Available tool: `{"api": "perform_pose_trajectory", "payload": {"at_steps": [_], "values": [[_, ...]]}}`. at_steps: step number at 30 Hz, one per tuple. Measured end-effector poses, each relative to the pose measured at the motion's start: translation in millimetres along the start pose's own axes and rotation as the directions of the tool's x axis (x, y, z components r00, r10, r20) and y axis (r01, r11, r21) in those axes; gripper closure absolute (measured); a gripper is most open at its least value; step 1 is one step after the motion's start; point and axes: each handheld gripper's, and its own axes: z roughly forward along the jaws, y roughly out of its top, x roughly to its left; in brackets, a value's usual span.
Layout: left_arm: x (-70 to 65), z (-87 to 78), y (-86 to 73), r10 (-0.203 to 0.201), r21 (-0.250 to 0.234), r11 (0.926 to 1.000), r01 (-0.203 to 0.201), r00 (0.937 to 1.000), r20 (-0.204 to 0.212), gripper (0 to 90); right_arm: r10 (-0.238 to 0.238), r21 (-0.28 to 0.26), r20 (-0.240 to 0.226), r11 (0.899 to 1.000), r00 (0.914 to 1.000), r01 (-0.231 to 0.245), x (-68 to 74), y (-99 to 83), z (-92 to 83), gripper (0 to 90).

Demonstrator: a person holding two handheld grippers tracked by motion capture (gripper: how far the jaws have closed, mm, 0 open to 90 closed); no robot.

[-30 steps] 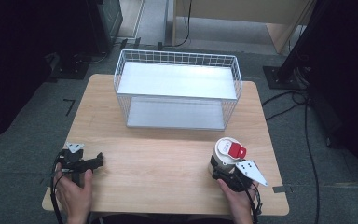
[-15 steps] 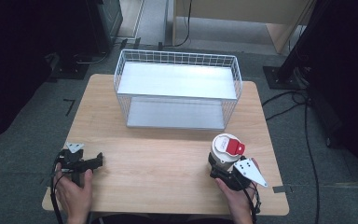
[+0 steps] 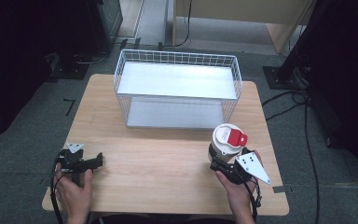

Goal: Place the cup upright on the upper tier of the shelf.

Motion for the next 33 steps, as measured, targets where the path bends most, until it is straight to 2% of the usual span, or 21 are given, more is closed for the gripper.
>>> {"api": "perform_pose_trajectory", "payload": {"at_steps": [20,33], "values": [[0.0,0.0,0.1,0.0,-0.001,1.0,0.0,1.0,-0.001,0.0,-0.013,-0.112,-0.002,0.994,0.9999,0.012,4.6,43.7,18.6,11.4],[0.2,-0.1,0.1,0.002,0.001,1.0,-0.002,1.0,-0.001,0.0,-0.041,-0.164,-0.01,0.986,0.9991,0.039,16.1,75.5,44.3,11.4]]}}
